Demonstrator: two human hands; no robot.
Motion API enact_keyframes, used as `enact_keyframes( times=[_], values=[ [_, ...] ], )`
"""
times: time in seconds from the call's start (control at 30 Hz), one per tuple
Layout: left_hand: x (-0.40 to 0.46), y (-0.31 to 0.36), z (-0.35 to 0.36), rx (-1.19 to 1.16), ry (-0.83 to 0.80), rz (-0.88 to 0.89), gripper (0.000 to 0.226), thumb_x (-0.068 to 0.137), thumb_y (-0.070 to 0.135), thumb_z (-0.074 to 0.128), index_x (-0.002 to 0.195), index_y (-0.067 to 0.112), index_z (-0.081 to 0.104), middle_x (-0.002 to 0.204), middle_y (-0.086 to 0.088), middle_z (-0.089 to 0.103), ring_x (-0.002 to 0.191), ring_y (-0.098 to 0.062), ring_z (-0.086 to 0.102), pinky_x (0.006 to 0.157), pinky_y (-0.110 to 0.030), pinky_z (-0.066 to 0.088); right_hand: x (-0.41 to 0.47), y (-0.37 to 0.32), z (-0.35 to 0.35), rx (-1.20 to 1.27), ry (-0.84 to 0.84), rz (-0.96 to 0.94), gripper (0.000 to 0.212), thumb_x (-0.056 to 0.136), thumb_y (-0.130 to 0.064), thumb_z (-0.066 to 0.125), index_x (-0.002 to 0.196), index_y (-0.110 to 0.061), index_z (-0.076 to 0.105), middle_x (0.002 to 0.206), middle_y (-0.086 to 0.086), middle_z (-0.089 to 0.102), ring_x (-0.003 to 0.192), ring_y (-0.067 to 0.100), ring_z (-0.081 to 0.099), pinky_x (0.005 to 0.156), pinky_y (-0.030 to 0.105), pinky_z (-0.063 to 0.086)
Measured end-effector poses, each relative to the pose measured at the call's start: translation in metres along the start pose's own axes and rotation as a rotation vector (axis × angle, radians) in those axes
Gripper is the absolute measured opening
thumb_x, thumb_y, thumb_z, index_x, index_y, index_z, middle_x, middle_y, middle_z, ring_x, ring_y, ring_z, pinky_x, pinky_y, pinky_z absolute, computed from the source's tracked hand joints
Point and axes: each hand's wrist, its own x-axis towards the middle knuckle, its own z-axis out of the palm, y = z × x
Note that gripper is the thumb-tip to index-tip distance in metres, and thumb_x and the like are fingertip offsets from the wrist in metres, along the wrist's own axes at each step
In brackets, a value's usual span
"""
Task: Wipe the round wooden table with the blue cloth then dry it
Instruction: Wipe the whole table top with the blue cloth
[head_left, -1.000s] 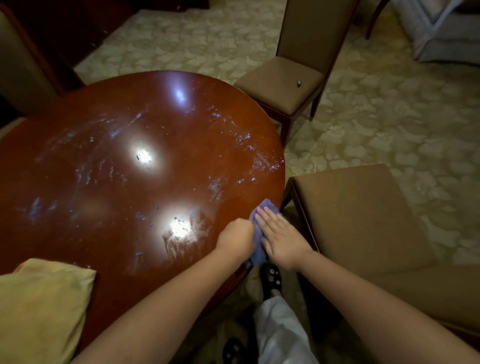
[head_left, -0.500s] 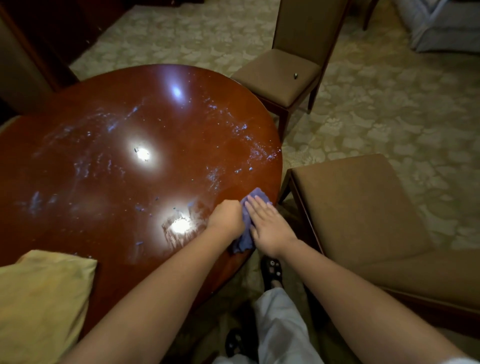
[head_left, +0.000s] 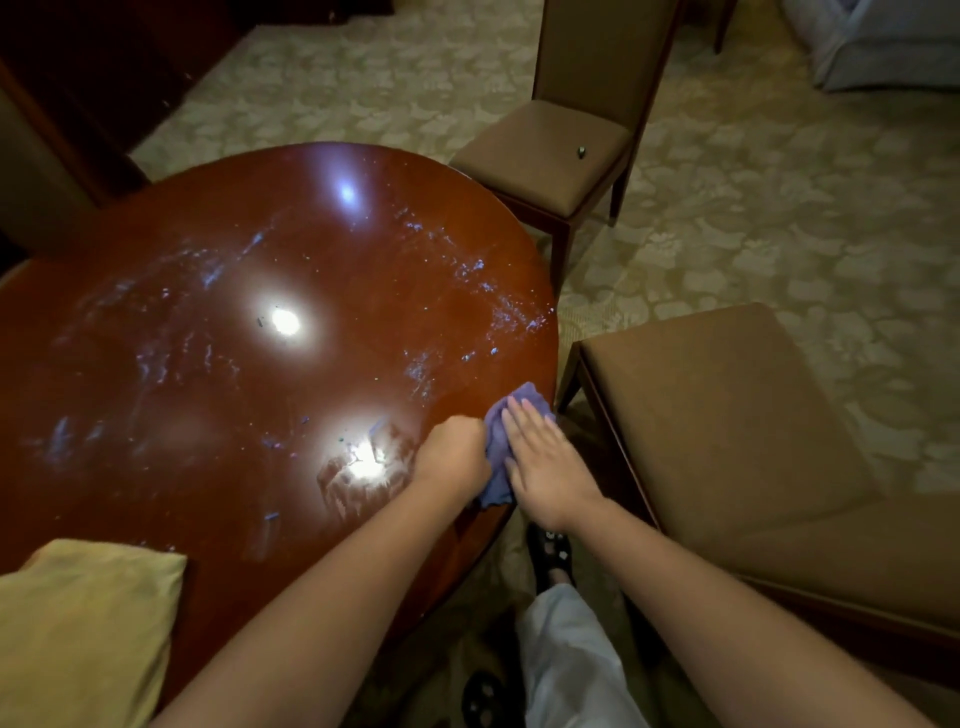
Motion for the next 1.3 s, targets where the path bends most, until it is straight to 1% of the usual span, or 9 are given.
enact_keyframes(
  times=[0.07, 0.2, 0.43, 0.6, 0.8, 0.87, 1.03, 1.17, 1.3],
  values=[
    [0.007, 0.003, -0.006, -0.012, -0.015, -0.001, 0.019, 0.093, 0.013, 0.049, 0.092, 0.001, 0.064, 0.093, -0.015, 0.066, 0.084, -0.031, 0.063, 0.063, -0.031, 0.043, 0.007, 0.009, -0.003, -0.027, -0.005, 0.006, 0.076, 0.086, -0.044, -0.010, 0.152, -0.008, -0.003, 0.160, 0.006, -0.010, 0.147, 0.016, -0.012, 0.109, 0.025, -0.018],
    [0.028, 0.009, -0.020, -0.090, 0.025, -0.033, 0.027, 0.095, 0.015, 0.044, 0.093, -0.003, 0.064, 0.096, -0.022, 0.067, 0.092, -0.038, 0.062, 0.071, -0.038, 0.046, 0.046, 0.026, -0.020, 0.016, -0.028, 0.057, 0.058, 0.104, -0.030, 0.020, 0.152, -0.009, -0.004, 0.160, 0.006, -0.011, 0.147, 0.015, -0.012, 0.114, 0.027, -0.014],
    [0.033, 0.009, -0.015, -0.046, 0.023, -0.018, 0.026, 0.094, 0.016, 0.044, 0.096, -0.002, 0.064, 0.102, -0.020, 0.065, 0.099, -0.038, 0.060, 0.078, -0.039, 0.046, 0.036, 0.033, -0.014, -0.021, -0.045, 0.019, 0.090, 0.073, -0.047, -0.016, 0.152, -0.007, -0.001, 0.160, 0.007, -0.009, 0.146, 0.017, -0.013, 0.108, 0.025, -0.022],
    [0.053, -0.003, -0.020, -0.087, 0.058, -0.102, 0.020, 0.090, 0.009, 0.049, 0.099, 0.000, 0.064, 0.104, -0.021, 0.066, 0.103, -0.037, 0.061, 0.081, -0.038, 0.047, 0.073, 0.031, -0.022, -0.064, -0.053, -0.006, 0.066, 0.096, -0.041, 0.001, 0.152, -0.006, -0.005, 0.160, 0.008, -0.013, 0.147, 0.019, -0.014, 0.112, 0.027, -0.017],
    [0.046, 0.000, -0.016, -0.040, -0.018, -0.041, 0.020, 0.091, 0.009, 0.049, 0.100, 0.001, 0.064, 0.105, -0.020, 0.066, 0.101, -0.037, 0.061, 0.080, -0.037, 0.048, 0.049, 0.038, -0.019, -0.041, -0.057, -0.071, 0.086, 0.079, -0.050, -0.008, 0.151, -0.004, 0.005, 0.159, 0.009, -0.003, 0.148, 0.022, -0.004, 0.119, 0.034, -0.008],
    [0.048, -0.003, -0.018, -0.052, 0.008, -0.079, 0.022, 0.092, 0.009, 0.047, 0.101, 0.000, 0.064, 0.105, -0.020, 0.066, 0.101, -0.036, 0.062, 0.080, -0.038, 0.048, 0.065, 0.034, -0.025, -0.064, -0.072, -0.084, 0.085, 0.079, -0.049, -0.010, 0.152, -0.006, 0.001, 0.160, 0.008, -0.007, 0.148, 0.019, -0.008, 0.115, 0.029, -0.013],
    [0.055, -0.020, -0.019, -0.180, 0.098, -0.164, 0.021, 0.091, 0.014, 0.051, 0.087, -0.002, 0.064, 0.096, -0.026, 0.065, 0.096, -0.040, 0.061, 0.073, -0.038, 0.046, 0.083, 0.025, -0.032, -0.044, -0.102, -0.080, 0.062, 0.103, -0.038, 0.021, 0.152, -0.009, -0.004, 0.160, 0.005, -0.013, 0.147, 0.014, -0.014, 0.114, 0.026, -0.013],
    [0.042, -0.012, -0.012, -0.146, 0.046, -0.099, 0.020, 0.088, 0.011, 0.051, 0.095, 0.001, 0.067, 0.101, -0.023, 0.066, 0.099, -0.038, 0.061, 0.079, -0.038, 0.047, 0.053, 0.031, -0.027, -0.089, -0.117, -0.106, 0.084, 0.083, -0.057, -0.006, 0.152, -0.010, -0.005, 0.160, 0.005, -0.012, 0.142, 0.010, -0.020, 0.110, 0.024, -0.016],
    [0.050, -0.021, -0.018, -0.159, 0.086, -0.161, 0.018, 0.088, 0.009, 0.052, 0.094, -0.001, 0.066, 0.101, -0.024, 0.066, 0.100, -0.038, 0.061, 0.078, -0.039, 0.046, 0.084, 0.022, -0.038, -0.112, -0.146, -0.098, 0.064, 0.102, -0.040, 0.020, 0.152, -0.009, -0.005, 0.160, 0.006, -0.012, 0.147, 0.015, -0.014, 0.115, 0.027, -0.012]
  ],
)
